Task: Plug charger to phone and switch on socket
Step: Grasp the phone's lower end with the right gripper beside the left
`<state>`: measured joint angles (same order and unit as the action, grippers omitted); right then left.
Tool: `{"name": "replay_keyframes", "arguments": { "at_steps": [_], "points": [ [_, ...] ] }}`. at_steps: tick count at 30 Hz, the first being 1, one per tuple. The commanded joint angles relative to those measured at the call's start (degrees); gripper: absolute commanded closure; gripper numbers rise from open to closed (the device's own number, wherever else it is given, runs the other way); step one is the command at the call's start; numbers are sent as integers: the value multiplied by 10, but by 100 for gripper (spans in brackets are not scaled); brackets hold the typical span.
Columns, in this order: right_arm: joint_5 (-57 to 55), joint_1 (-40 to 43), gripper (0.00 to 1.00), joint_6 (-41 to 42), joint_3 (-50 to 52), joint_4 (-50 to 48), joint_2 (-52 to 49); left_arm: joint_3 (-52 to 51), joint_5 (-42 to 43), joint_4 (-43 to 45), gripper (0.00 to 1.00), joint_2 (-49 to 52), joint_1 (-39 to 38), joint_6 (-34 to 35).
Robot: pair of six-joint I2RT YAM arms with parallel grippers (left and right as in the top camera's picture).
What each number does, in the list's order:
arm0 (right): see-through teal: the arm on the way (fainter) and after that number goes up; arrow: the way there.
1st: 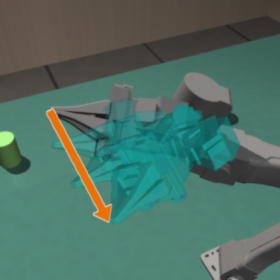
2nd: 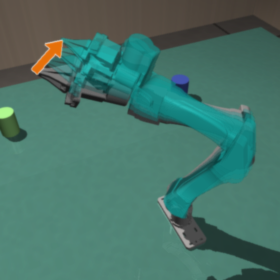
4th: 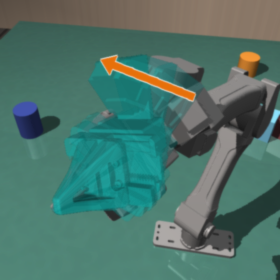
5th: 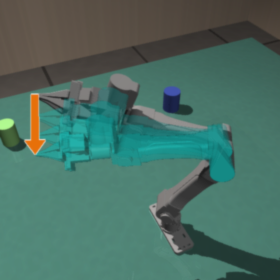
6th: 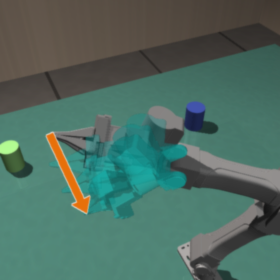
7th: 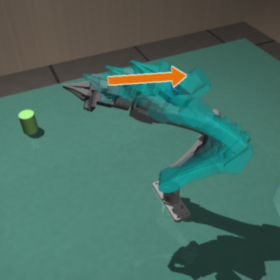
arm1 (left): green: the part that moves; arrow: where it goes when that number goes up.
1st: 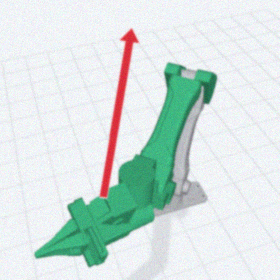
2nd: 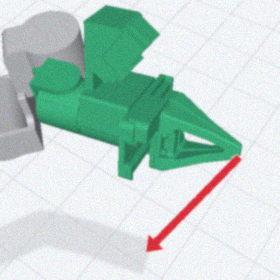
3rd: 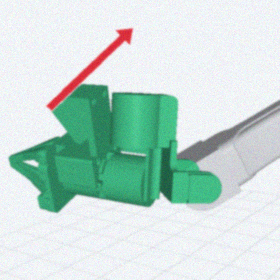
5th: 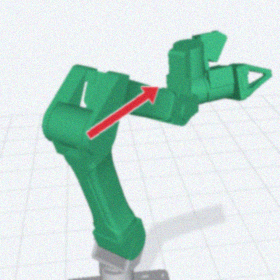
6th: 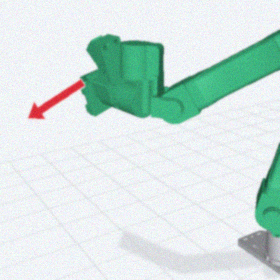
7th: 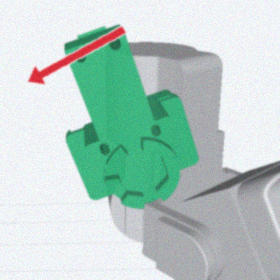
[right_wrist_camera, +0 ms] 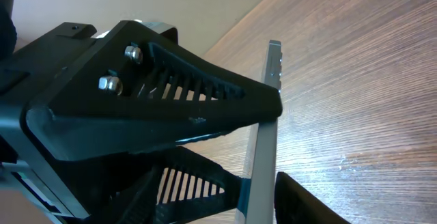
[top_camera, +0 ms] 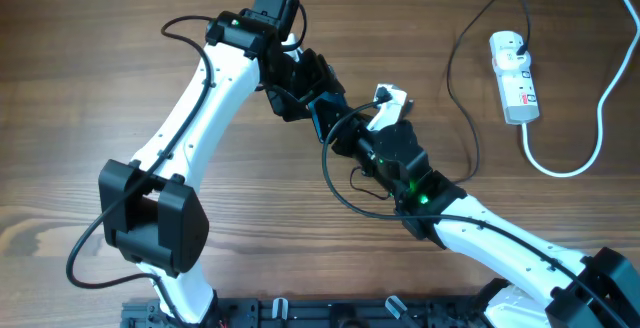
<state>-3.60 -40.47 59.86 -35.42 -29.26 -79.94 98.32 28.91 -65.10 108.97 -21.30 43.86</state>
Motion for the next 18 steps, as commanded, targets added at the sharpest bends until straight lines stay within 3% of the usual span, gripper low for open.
{"name": "replay_keyframes", "arguments": {
  "at_steps": [1,18],
  "points": [
    [-20,-2,51,6,-15,-3,-8,12,-1,-2,45,1,0,4],
    [-20,-2,68,47,-15,-3,-31,12,-1,-2,45,1,0,3]
  ]
}}
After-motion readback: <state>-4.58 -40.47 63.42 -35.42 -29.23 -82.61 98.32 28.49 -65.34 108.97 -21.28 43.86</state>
